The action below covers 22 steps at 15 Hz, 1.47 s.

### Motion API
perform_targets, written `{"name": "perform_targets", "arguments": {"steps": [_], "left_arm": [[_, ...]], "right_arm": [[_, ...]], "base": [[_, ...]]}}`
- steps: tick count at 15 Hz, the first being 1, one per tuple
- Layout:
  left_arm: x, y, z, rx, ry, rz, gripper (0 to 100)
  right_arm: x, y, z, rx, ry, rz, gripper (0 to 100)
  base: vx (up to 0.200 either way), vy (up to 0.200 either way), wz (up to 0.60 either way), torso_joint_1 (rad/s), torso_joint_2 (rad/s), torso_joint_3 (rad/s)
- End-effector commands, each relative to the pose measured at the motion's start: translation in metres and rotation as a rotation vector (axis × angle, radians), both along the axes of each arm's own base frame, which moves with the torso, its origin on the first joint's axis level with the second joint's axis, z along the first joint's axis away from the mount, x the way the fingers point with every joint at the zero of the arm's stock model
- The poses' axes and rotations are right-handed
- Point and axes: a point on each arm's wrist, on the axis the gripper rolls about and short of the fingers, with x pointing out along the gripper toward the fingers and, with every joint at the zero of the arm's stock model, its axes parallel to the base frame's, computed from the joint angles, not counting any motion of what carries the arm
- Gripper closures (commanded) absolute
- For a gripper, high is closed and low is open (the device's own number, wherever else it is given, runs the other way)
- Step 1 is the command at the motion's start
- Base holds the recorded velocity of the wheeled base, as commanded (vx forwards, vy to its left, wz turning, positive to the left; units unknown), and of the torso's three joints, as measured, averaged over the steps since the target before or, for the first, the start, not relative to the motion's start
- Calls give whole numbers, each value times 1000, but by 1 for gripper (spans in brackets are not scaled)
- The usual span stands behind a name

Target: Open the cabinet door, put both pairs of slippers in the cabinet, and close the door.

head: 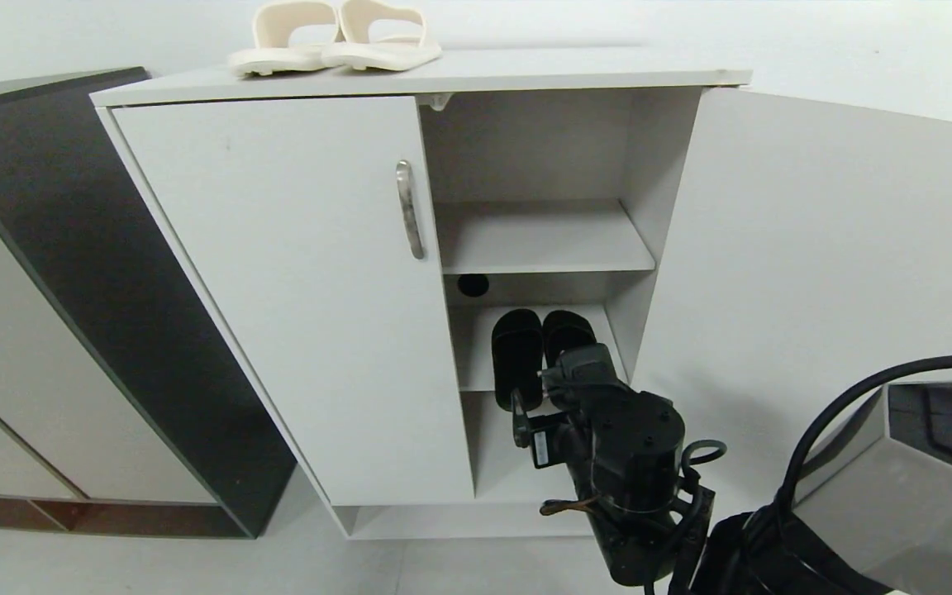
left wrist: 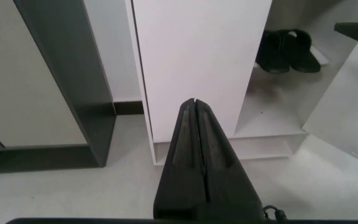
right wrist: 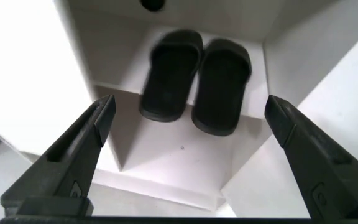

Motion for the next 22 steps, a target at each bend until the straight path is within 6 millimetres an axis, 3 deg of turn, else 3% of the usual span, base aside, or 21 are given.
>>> {"name": "perform_targets", "arguments": {"steps": [1, 12, 22], "left_arm": [[0, 0, 0, 2, 1, 0, 100], [0, 0, 0, -3, 1, 0, 100], [0, 0, 0, -3, 1, 0, 100]], "right_arm": [[-10, -11, 6, -6, 9, 75, 0], [-16, -19, -1, -24, 26, 105, 0], [-12, -27, -5, -70, 13, 101, 0]], "base": [[0, 0, 0, 2, -2, 183], [0, 0, 0, 0, 1, 15], [0, 200, 0, 3, 4, 3]]}}
